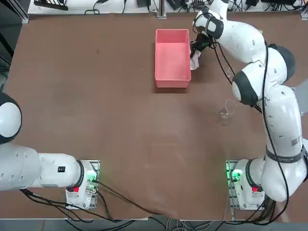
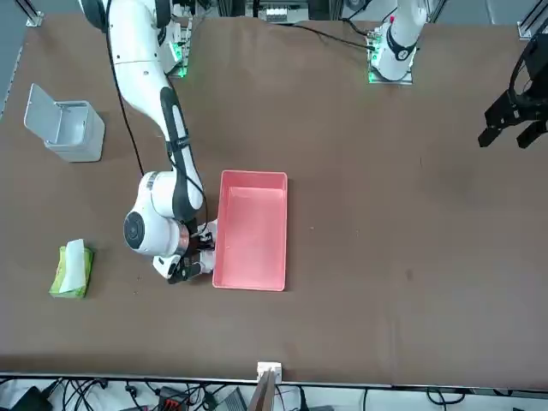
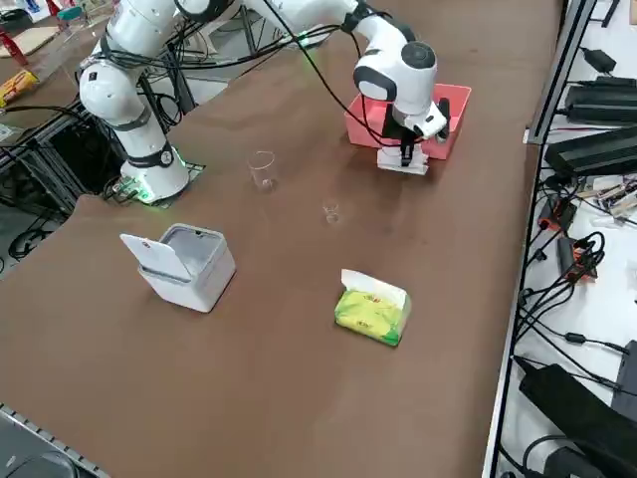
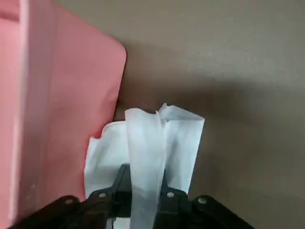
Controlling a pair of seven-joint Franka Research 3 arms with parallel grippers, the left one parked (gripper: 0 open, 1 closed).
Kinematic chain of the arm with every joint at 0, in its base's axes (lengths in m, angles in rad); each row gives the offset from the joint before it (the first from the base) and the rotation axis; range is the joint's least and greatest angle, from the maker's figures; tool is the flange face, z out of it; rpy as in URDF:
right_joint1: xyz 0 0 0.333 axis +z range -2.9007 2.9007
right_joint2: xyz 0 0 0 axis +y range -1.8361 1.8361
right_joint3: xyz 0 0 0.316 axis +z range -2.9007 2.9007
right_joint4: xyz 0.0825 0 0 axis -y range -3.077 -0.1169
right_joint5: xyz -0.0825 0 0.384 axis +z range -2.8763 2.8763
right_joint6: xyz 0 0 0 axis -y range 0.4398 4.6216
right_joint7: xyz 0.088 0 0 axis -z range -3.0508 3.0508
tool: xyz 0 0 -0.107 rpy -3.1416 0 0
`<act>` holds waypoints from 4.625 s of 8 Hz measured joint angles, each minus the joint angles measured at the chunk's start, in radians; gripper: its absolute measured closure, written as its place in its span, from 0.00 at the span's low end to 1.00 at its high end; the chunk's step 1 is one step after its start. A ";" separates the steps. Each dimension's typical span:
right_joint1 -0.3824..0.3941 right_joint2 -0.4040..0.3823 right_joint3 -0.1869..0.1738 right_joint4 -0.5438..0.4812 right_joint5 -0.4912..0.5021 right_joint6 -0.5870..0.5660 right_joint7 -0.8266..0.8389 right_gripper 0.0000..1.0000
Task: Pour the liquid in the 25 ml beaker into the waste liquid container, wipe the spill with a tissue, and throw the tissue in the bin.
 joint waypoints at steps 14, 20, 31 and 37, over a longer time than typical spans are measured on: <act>0.056 -0.033 -0.025 -0.077 0.007 0.017 0.003 0.98; 0.098 -0.079 -0.043 -0.162 0.008 0.020 0.003 0.98; 0.098 -0.068 -0.094 -0.182 0.017 0.139 -0.008 0.90; 0.099 -0.046 -0.098 -0.177 0.016 0.197 -0.014 0.81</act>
